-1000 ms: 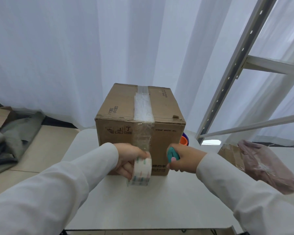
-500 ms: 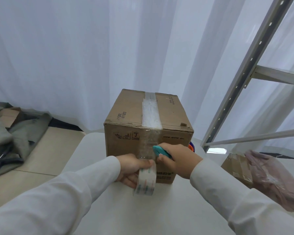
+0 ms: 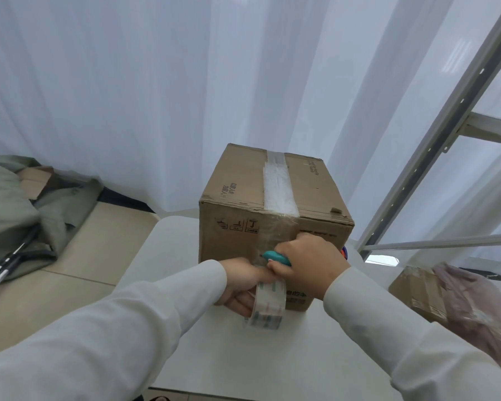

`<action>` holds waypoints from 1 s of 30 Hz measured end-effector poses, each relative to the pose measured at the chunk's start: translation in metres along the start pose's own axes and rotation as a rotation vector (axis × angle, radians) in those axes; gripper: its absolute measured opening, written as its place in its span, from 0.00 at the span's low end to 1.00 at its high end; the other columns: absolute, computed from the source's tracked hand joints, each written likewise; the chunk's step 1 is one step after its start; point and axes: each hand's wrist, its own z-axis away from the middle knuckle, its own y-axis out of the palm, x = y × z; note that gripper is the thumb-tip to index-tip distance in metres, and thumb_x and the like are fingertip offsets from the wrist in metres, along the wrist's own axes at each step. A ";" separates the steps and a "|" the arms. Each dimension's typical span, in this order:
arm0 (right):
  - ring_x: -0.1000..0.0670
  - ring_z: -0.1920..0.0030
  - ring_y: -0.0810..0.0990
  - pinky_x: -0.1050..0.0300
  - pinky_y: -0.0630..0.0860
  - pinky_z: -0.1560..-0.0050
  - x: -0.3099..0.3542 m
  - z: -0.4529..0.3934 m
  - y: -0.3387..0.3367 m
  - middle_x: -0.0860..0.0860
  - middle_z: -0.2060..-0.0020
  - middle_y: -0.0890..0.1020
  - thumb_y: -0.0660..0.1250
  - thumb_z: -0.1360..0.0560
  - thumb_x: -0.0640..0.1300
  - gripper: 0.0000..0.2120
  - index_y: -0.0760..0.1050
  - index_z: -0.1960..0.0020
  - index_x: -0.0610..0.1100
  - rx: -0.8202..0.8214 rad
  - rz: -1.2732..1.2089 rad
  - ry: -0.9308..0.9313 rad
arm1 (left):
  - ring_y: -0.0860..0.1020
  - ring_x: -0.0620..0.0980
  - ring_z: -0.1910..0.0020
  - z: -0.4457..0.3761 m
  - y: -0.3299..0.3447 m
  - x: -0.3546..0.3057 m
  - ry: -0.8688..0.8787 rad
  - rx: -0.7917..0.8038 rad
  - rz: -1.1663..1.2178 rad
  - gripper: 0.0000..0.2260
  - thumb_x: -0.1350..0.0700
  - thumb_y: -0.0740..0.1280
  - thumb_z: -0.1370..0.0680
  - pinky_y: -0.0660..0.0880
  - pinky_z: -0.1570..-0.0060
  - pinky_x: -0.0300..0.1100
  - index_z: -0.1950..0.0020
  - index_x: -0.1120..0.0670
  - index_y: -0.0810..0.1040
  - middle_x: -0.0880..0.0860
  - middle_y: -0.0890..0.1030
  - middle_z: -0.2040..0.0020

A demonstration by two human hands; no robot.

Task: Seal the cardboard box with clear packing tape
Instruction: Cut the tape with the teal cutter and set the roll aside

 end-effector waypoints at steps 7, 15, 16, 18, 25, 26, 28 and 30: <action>0.47 0.58 0.72 0.56 0.67 0.60 0.013 -0.011 -0.008 0.46 0.56 0.80 0.56 0.22 0.53 0.15 0.75 0.50 0.44 0.050 0.089 -0.025 | 0.79 0.51 0.61 0.001 0.002 -0.002 -0.014 0.008 0.026 0.09 0.51 0.60 0.21 0.77 0.51 0.47 0.51 0.56 0.74 0.55 0.80 0.53; 0.45 0.53 0.79 0.55 0.68 0.60 0.020 -0.012 -0.012 0.46 0.52 0.81 0.56 0.21 0.52 0.15 0.75 0.45 0.45 0.091 0.213 0.075 | 0.80 0.54 0.54 0.001 0.002 -0.003 -0.033 -0.016 0.005 0.12 0.50 0.61 0.22 0.77 0.48 0.48 0.46 0.57 0.74 0.57 0.80 0.49; 0.45 0.53 0.79 0.55 0.68 0.60 0.022 -0.013 -0.011 0.46 0.52 0.81 0.56 0.21 0.52 0.15 0.75 0.45 0.44 0.089 0.223 0.077 | 0.80 0.54 0.55 0.001 0.003 -0.003 -0.035 -0.019 0.000 0.12 0.50 0.61 0.22 0.77 0.48 0.48 0.45 0.57 0.74 0.57 0.80 0.49; 0.44 0.53 0.79 0.54 0.67 0.61 0.024 -0.015 -0.009 0.45 0.52 0.81 0.56 0.21 0.51 0.15 0.75 0.45 0.44 0.080 0.241 0.068 | 0.80 0.52 0.59 0.001 0.003 -0.004 -0.037 -0.023 -0.018 0.12 0.51 0.61 0.22 0.77 0.49 0.47 0.45 0.57 0.74 0.56 0.80 0.52; 0.46 0.53 0.78 0.55 0.67 0.60 0.014 -0.010 -0.015 0.47 0.51 0.81 0.56 0.22 0.54 0.14 0.75 0.44 0.48 0.100 0.198 0.143 | 0.80 0.53 0.60 0.000 0.004 -0.007 -0.024 -0.053 -0.002 0.18 0.48 0.62 0.23 0.78 0.51 0.47 0.40 0.59 0.74 0.57 0.81 0.53; 0.45 0.52 0.79 0.54 0.68 0.60 0.017 -0.010 -0.014 0.47 0.51 0.81 0.56 0.21 0.53 0.14 0.75 0.43 0.47 0.093 0.206 0.123 | 0.80 0.53 0.60 0.000 0.004 -0.007 -0.024 -0.053 -0.005 0.16 0.48 0.62 0.23 0.78 0.51 0.47 0.42 0.59 0.75 0.56 0.81 0.55; 0.45 0.54 0.78 0.54 0.68 0.60 0.019 -0.010 -0.010 0.46 0.51 0.81 0.56 0.21 0.51 0.14 0.75 0.43 0.46 0.085 0.211 0.100 | 0.80 0.51 0.63 0.001 0.004 -0.007 -0.028 -0.050 -0.018 0.13 0.48 0.62 0.22 0.78 0.53 0.46 0.46 0.58 0.75 0.55 0.80 0.58; 0.46 0.54 0.78 0.55 0.67 0.60 0.011 -0.008 -0.011 0.47 0.51 0.81 0.57 0.21 0.51 0.14 0.75 0.43 0.46 0.098 0.210 0.157 | 0.80 0.51 0.64 0.001 0.004 -0.007 -0.030 -0.053 -0.018 0.14 0.47 0.62 0.23 0.78 0.57 0.45 0.47 0.57 0.74 0.55 0.80 0.59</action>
